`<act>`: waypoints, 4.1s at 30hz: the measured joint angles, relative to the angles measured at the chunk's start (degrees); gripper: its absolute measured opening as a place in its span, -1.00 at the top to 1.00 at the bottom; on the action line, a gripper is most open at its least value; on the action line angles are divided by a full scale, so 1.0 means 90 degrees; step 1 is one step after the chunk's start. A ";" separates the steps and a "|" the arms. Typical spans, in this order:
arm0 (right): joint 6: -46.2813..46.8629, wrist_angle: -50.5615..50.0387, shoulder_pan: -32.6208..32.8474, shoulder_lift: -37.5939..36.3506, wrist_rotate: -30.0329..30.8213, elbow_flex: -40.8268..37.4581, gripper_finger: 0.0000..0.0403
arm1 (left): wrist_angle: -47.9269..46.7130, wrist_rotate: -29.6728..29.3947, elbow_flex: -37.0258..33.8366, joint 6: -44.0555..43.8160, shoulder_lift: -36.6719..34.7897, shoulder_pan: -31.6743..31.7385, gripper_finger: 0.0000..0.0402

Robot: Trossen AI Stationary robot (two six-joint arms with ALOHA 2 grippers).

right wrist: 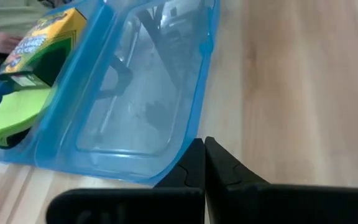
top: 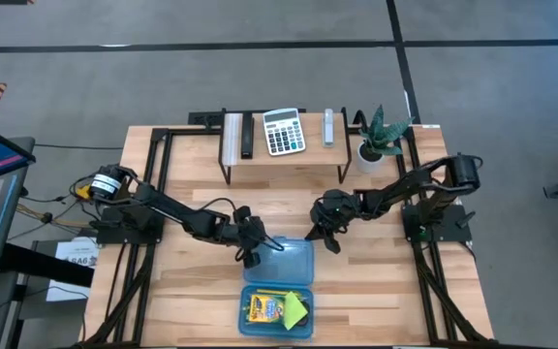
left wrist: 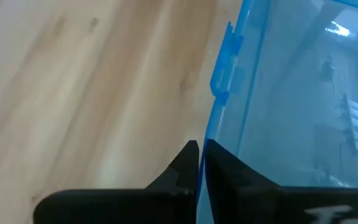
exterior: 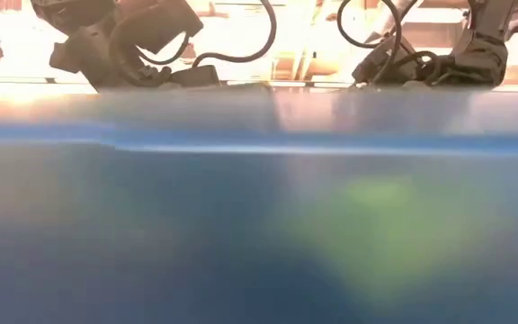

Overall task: Pack school essentials
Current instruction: Close the blue supply box

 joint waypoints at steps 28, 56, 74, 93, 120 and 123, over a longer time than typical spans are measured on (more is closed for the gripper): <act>-0.0589 -0.3480 0.0013 -0.3894 0.2028 -0.0002 0.96 | -0.1254 -0.3006 0.1093 0.1487 -0.0004 0.0148 1.00; -0.0514 -0.3158 0.1164 -0.5043 0.2270 0.0022 0.96 | -0.1214 -0.4344 0.2016 0.3275 -0.0004 -0.0714 1.00; -0.0839 -0.2974 0.1226 -0.5316 0.3670 0.0019 0.96 | -0.1192 -0.5049 0.2018 0.3572 0.0008 -0.1265 1.00; -0.1302 -0.3581 -0.0438 -0.2851 0.1870 0.1684 0.96 | -0.0457 -0.4639 0.2017 0.4449 0.0011 -0.1286 1.00; -0.1070 -0.3934 0.0646 -0.2165 0.1659 0.2042 0.96 | -0.0709 -0.4309 0.2016 0.4273 0.0013 -0.1292 0.69; -0.1049 -0.3936 0.0746 -0.2165 0.1669 0.2042 0.96 | -0.0679 -0.4391 0.2016 0.4252 0.0013 -0.1298 0.50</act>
